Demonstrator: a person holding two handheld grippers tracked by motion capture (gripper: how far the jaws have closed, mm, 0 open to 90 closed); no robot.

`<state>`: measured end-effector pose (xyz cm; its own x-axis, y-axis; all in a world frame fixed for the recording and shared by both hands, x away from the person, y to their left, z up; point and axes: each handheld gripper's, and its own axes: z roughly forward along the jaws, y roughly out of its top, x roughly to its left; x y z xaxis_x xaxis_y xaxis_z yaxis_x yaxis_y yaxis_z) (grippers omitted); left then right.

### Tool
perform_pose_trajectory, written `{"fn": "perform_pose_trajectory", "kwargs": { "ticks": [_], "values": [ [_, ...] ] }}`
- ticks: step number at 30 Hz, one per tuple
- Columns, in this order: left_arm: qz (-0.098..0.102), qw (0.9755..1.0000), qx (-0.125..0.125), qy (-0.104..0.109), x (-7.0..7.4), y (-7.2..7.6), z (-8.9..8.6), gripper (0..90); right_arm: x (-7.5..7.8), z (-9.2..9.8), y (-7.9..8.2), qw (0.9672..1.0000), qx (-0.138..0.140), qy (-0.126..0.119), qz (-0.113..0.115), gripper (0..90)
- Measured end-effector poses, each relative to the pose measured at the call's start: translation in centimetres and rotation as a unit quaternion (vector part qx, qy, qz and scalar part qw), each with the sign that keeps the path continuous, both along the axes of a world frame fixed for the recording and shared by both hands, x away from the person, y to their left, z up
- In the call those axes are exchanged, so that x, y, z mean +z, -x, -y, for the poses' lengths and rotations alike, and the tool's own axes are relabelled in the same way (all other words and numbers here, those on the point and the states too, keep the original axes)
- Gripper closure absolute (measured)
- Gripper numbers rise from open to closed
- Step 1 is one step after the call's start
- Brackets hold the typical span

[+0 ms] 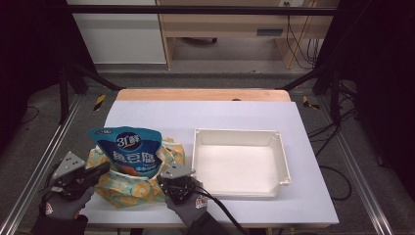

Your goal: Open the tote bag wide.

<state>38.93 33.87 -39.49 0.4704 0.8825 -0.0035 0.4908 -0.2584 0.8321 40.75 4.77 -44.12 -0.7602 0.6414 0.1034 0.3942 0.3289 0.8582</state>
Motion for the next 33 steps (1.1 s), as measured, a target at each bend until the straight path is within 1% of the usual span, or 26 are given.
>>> {"fn": "perform_pose_trajectory", "kwargs": {
  "ticks": [2, 6, 8, 10, 13, 14, 17, 18, 20, 25, 26, 27, 30, 33],
  "values": [
    [-0.011, 0.9999, 0.003, -0.003, -0.9, 0.2, -0.4, 88.2, -0.2, 0.1, -0.1, 1.0, -0.001, 0.001, 0.0, 90.0],
    [-0.021, 0.9998, 0.003, -0.008, -2.2, 0.3, -0.8, 87.9, -0.6, 0.1, -0.2, 1.0, -0.005, 0.006, -0.004, 90.0],
    [-0.028, 0.9996, 0.004, -0.001, -2.9, 0.2, -0.8, 87.8, -0.9, 0.0, -0.2, 0.9999, -0.006, 0.01, -0.008, 90.0],
    [-0.032, 0.9995, 0.003, -0.004, -3.4, 0.2, -0.8, 87.8, -1.3, 0.0, -0.2, 0.9998, -0.006, 0.013, -0.011, 90.0],
    [-0.037, 0.9993, 0.0, -0.007, -3.8, 0.2, -0.8, 87.9, -1.8, -0.1, -0.2, 0.9998, -0.006, 0.017, -0.011, 90.0],
    [-0.036, 0.9993, 0.0, -0.007, -4.0, 0.3, -0.8, 87.9, -2.0, -0.1, -0.1, 0.9997, -0.006, 0.018, -0.014, 90.0],
    [-0.043, 0.999, -0.001, -0.009, -4.5, 0.3, -0.8, 87.9, -2.4, 0.0, -0.1, 0.9996, -0.008, 0.02, -0.019, 90.0],
    [-0.042, 0.9991, 0.0, -0.005, -4.6, 0.3, -0.8, 87.9, -2.5, 0.0, -0.1, 0.9996, -0.007, 0.021, -0.019, 90.0],
    [-0.043, 0.999, 0.0, -0.006, -4.8, 0.3, -0.9, 87.9, -2.9, -0.1, 0.0, 0.9994, -0.008, 0.024, -0.021, 90.0],
    [-0.052, 0.9985, -0.006, -0.015, -5.3, 0.1, -0.6, 87.6, -3.4, -0.2, 0.1, 0.9992, -0.007, 0.027, -0.028, 90.0],
    [-0.053, 0.9984, -0.007, -0.018, -5.4, 0.1, -0.6, 87.6, -3.5, -0.2, 0.1, 0.9992, -0.007, 0.028, -0.026, 90.0],
    [-0.055, 0.9983, -0.007, -0.016, -5.5, 0.1, -0.6, 87.6, -3.6, -0.2, 0.1, 0.9992, -0.008, 0.027, -0.03, 90.0],
    [-0.061, 0.9977, -0.01, -0.027, -5.8, 0.0, -0.4, 87.5, -4.0, -0.3, 0.2, 0.999, -0.008, 0.029, -0.033, 90.0],
    [-0.065, 0.9973, -0.012, -0.032, -6.0, -0.1, -0.3, 87.0, -4.3, -0.3, 0.2, 0.9988, -0.008, 0.034, -0.034, 90.0]
  ]
}}
